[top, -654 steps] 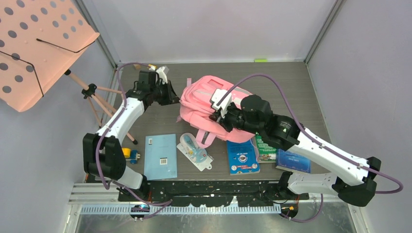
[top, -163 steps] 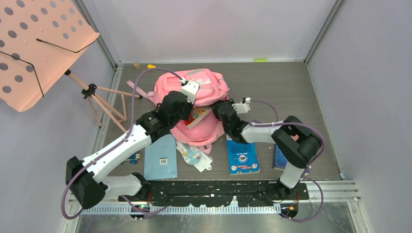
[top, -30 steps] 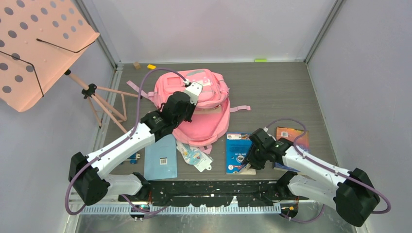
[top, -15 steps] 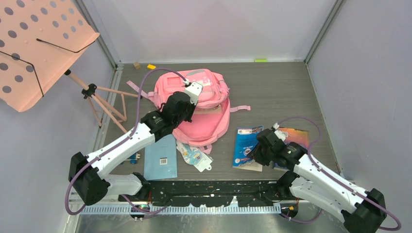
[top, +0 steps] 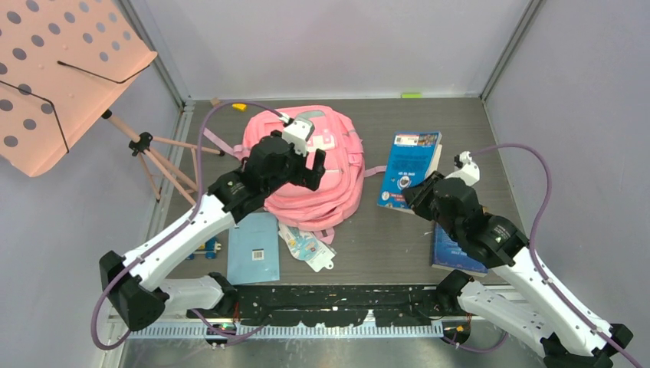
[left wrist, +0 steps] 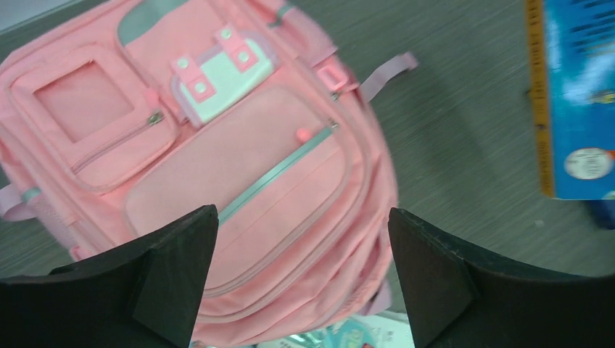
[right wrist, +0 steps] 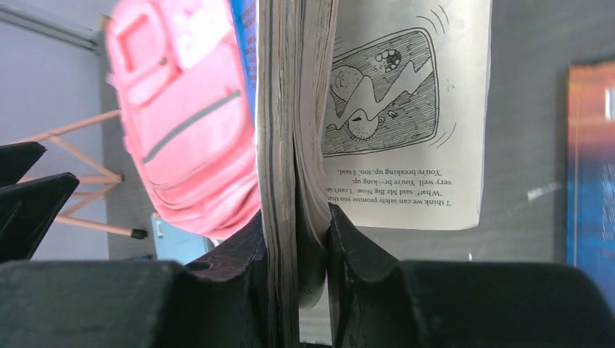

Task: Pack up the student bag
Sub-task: Pick up the book from the center of the board.

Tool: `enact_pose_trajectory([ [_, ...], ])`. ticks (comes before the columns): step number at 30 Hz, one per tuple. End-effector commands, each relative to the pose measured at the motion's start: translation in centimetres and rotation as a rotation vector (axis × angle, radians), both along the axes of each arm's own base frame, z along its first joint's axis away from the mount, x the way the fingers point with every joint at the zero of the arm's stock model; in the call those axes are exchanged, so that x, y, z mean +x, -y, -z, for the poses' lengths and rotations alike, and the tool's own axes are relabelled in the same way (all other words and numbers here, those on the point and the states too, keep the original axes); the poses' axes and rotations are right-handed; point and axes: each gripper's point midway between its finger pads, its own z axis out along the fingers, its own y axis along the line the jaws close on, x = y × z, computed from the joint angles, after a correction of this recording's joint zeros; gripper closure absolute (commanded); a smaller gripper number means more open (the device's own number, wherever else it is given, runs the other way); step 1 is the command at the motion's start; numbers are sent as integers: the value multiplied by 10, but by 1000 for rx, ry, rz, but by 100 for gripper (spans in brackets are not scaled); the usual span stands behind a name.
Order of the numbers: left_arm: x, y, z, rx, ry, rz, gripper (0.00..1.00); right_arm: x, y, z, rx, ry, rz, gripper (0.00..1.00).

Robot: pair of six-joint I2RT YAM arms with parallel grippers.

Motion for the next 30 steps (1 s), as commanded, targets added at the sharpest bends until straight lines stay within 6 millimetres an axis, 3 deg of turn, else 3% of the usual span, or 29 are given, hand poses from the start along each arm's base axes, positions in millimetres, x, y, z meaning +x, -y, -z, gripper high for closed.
enact_pose_trajectory([
  [1, -29, 29, -82, -331, 3, 118, 9, 28, -13, -85, 19, 306, -64, 99],
  [5, -56, 48, -106, -533, -82, 218, 5, 31, -37, -111, 56, 425, -191, 99],
  [9, -73, 62, -110, -670, -172, 288, 3, 26, -66, -135, 135, 515, -330, 99],
  [16, -67, 53, -84, -725, -244, 205, 2, 12, -104, -164, 266, 603, -520, 99],
  [24, -71, 57, -93, -806, -258, 240, 4, -5, -128, -185, 367, 632, -671, 99],
  [27, -73, 55, -97, -831, -252, 247, 11, -8, -131, -188, 387, 640, -693, 99],
  [30, -74, 55, -107, -877, -222, 272, 27, -9, -132, -187, 389, 634, -701, 99],
])
